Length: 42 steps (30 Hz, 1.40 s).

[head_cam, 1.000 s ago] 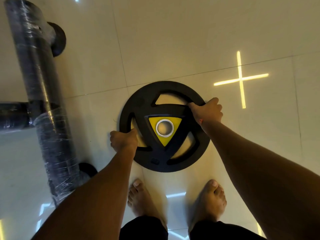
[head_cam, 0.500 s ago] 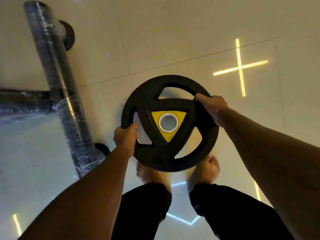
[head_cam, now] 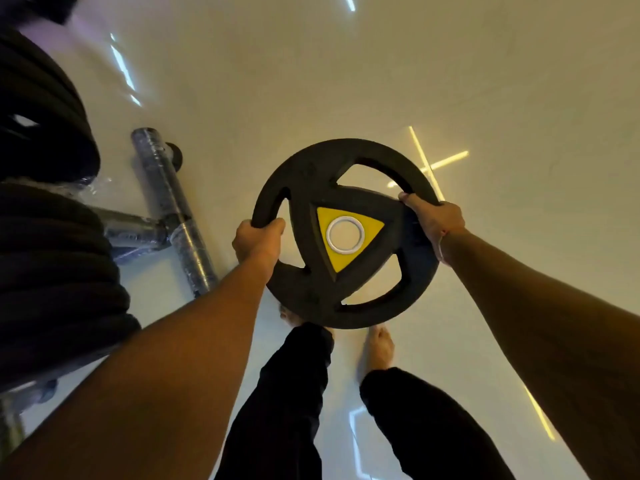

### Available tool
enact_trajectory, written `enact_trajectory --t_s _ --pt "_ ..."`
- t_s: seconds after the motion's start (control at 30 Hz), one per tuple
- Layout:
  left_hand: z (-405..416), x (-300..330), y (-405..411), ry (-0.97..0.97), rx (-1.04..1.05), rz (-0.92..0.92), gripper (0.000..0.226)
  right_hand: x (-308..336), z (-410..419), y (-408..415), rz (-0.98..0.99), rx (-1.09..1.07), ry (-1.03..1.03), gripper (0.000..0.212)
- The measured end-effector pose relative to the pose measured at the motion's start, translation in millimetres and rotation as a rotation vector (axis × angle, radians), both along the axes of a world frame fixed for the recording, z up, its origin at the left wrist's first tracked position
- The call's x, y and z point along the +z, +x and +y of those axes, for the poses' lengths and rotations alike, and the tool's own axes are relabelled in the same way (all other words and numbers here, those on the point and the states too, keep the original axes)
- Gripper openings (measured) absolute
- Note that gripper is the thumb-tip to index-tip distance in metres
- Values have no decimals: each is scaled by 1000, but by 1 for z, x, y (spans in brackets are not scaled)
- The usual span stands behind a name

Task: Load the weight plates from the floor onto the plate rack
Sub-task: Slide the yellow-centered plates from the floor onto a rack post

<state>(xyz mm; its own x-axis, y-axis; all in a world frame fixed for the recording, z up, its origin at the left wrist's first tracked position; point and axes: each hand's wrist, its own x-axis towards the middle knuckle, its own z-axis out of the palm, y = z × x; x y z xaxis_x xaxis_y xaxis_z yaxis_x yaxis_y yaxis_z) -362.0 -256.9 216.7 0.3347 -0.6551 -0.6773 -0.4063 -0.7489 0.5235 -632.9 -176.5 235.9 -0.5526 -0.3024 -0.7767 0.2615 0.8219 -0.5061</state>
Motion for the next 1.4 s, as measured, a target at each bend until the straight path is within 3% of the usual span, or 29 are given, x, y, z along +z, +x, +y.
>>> enact_trajectory --t_s 0.33,0.63,0.73,0.93,1.1,1.27,1.4 --pt "124 124 38 -184 -51 44 43 113 142 44 57 -60 -187 85" --pt "259 198 164 -314 17 141 28 177 244 171 190 10 -301 73" --pt "284 210 220 -402 89 122 37 199 263 227 194 33 -347 70" --pt "303 217 320 -461 154 57 35 205 271 323 160 82 -437 54" --pt "303 208 381 -525 207 12 24 184 252 383 147 123 -509 55" --pt "278 175 424 -647 272 32 50 152 211 428 161 177 -632 49" --pt "251 161 445 -766 285 45 32 140 177 449 253 178 -735 60"
